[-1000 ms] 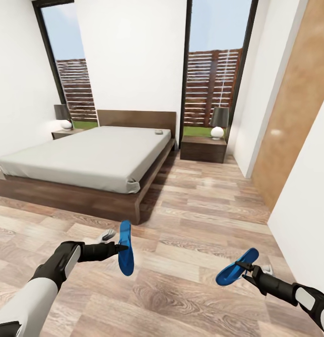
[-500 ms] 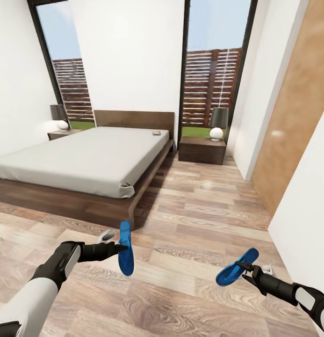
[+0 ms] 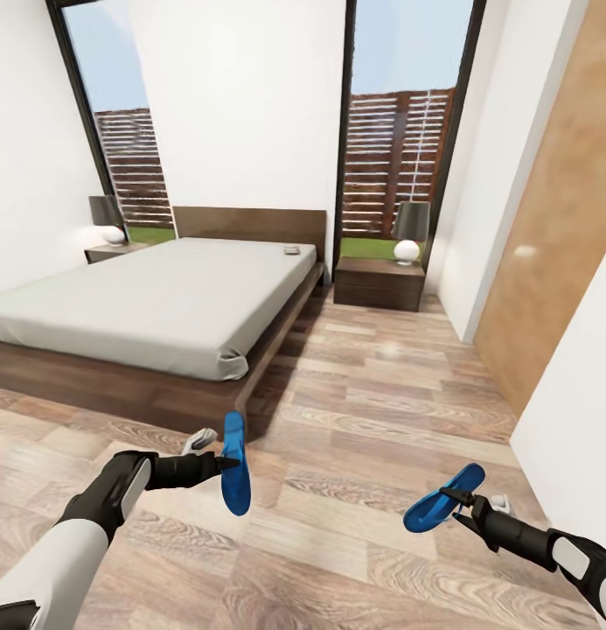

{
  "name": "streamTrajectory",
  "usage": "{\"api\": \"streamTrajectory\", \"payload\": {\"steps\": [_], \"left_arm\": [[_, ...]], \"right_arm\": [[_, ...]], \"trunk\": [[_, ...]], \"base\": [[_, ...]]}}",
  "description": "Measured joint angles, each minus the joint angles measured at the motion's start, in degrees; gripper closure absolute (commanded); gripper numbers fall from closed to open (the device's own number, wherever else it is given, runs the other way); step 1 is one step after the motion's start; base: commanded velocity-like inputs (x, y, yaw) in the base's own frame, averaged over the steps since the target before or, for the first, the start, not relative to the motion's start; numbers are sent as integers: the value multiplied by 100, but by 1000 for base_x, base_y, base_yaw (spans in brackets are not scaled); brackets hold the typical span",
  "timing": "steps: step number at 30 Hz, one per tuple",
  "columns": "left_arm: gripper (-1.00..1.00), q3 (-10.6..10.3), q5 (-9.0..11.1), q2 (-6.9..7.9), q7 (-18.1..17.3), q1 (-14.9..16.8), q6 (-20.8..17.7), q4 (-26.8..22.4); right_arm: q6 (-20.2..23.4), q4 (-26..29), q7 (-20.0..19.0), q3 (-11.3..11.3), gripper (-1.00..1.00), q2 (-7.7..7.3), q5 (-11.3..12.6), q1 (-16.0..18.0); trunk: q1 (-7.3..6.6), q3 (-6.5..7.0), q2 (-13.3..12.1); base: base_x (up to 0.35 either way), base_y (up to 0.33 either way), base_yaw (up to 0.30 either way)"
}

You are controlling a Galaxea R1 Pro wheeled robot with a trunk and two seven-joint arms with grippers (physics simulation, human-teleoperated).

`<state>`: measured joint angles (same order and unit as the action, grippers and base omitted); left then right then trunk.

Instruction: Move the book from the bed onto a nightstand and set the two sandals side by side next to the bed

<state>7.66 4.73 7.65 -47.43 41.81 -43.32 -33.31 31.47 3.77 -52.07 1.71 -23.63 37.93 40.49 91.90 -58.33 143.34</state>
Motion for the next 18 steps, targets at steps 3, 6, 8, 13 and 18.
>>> {"api": "streamTrajectory", "payload": {"steps": [3,6,8,13,18], "left_arm": [[100,0,-1,0,0,-1,0,-1],[100,0,-1,1,0,-1,0,-1],[100,0,-1,1,0,-1,0,-1],[100,-1,1,1,1,-1,0,0],[100,-1,2,1,1,-1,0,0]], "right_arm": [[3,3,2,1,100,0,1,1],[3,6,2,0,100,1,0,1],[3,7,2,-2,100,0,-1,1],[-1,10,1,-4,100,0,-2,1],[-6,15,1,-7,100,0,-5,1]], "trunk": [[0,-6,0],[0,-15,0],[0,-22,0],[0,-39,0],[0,-57,0]], "base": [[193,0,106],[193,-4,134],[193,-33,133],[184,-65,124],[173,-89,112]]}}
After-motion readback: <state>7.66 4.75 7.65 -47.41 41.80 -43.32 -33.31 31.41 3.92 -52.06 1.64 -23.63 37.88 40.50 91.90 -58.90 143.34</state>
